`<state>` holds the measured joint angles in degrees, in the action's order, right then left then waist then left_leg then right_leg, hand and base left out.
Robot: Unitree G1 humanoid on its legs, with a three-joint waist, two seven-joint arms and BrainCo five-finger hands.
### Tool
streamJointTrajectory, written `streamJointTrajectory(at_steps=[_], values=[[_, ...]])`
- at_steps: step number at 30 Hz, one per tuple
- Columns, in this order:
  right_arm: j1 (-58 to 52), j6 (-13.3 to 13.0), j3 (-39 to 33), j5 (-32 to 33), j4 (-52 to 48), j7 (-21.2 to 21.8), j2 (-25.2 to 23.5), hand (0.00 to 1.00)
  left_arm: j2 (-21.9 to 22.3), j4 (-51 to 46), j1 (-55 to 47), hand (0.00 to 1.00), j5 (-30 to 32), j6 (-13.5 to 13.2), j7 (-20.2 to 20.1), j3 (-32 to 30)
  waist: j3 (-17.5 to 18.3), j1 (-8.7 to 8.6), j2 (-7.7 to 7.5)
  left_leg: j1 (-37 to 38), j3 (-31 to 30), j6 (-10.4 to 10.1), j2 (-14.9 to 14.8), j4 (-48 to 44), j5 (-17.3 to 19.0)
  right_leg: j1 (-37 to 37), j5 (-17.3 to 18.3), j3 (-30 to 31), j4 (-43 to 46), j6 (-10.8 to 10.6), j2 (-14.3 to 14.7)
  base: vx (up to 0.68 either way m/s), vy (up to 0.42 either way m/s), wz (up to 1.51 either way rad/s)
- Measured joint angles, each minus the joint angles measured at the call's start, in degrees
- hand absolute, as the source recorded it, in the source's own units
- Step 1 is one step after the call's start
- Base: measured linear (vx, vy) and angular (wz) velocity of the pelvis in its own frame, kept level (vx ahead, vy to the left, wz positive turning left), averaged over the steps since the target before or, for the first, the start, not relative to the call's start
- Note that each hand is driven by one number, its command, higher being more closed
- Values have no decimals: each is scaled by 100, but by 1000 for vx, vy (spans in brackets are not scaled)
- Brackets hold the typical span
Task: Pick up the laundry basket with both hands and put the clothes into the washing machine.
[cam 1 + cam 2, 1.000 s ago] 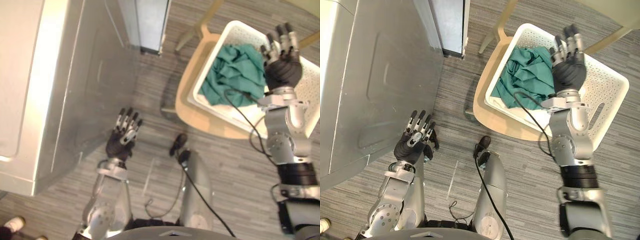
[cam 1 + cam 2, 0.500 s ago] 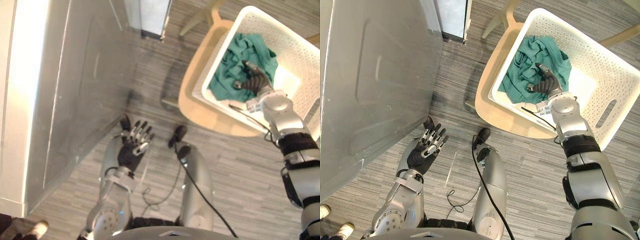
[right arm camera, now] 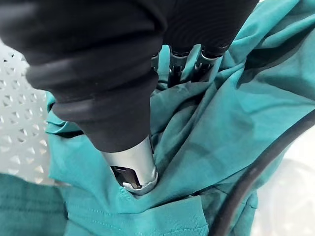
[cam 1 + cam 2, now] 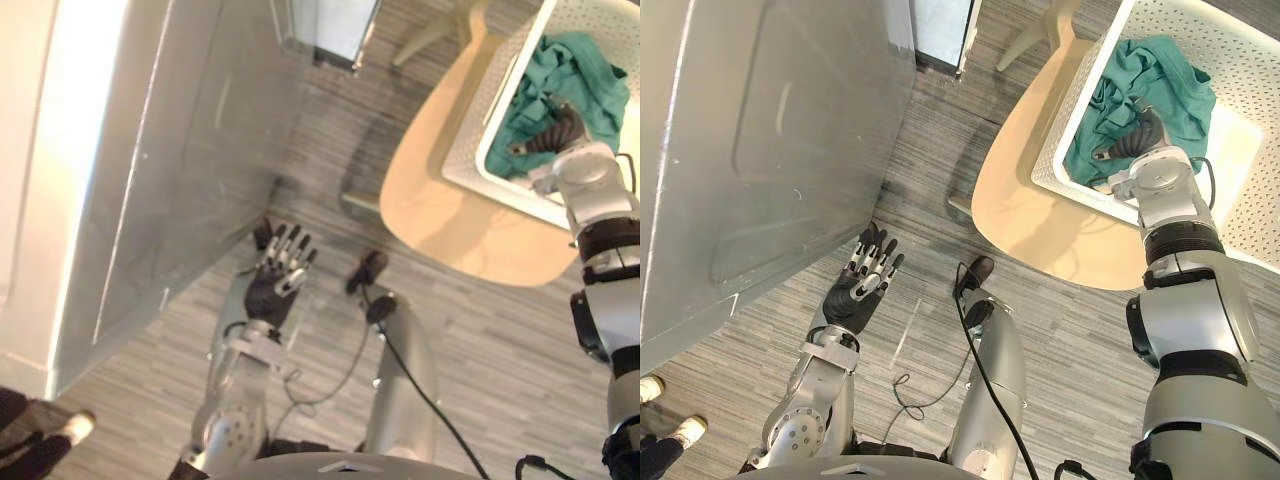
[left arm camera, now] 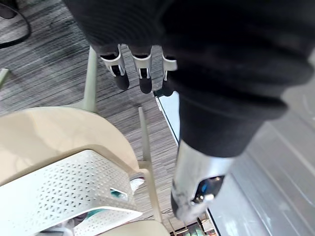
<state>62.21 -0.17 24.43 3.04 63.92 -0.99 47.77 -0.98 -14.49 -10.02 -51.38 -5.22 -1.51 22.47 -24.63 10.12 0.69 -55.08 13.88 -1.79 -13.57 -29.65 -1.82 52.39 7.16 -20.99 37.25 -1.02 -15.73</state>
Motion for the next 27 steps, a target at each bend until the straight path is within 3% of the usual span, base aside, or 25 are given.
streamJointTrajectory(at_steps=[6, 13, 17, 18, 27], values=[[5, 176, 252, 25, 98, -50, -240, 100, 43, -20, 31, 0, 48, -6, 27, -243, 336, 6, 57, 7, 15, -8, 2, 139, -102, 39, -60, 11, -100, 48, 46, 8, -48, -3], [140, 166, 159, 1058, 32, -51, -391, 100, 166, -61, 42, 0, 46, -21, 170, -455, 339, -7, 56, 48, 39, 11, -112, 176, -175, 5, -183, 28, -247, 75, 196, 12, -54, -9], [113, 160, -11, 1759, -45, -50, -520, 100, 175, -62, 43, 0, 33, -41, 222, -456, 339, -24, 55, 157, 57, -11, -160, 190, -167, -75, -165, 62, -289, 103, 258, 11, -60, -10], [36, 160, -67, 2206, -244, -49, -587, 100, 191, -59, 42, 0, -1, -41, 222, -457, 339, -27, 55, 154, 55, -29, -207, 193, -164, -93, -167, 39, -354, 134, 305, 18, -56, -12], [-400, 31, -794, 4287, -1032, -19, -1015, 100, 181, -58, 42, 0, -283, -70, 206, -709, 338, -75, 55, 267, 35, -56, -317, 196, -165, -220, -195, -22, -405, 132, 404, 30, -46, -5]])
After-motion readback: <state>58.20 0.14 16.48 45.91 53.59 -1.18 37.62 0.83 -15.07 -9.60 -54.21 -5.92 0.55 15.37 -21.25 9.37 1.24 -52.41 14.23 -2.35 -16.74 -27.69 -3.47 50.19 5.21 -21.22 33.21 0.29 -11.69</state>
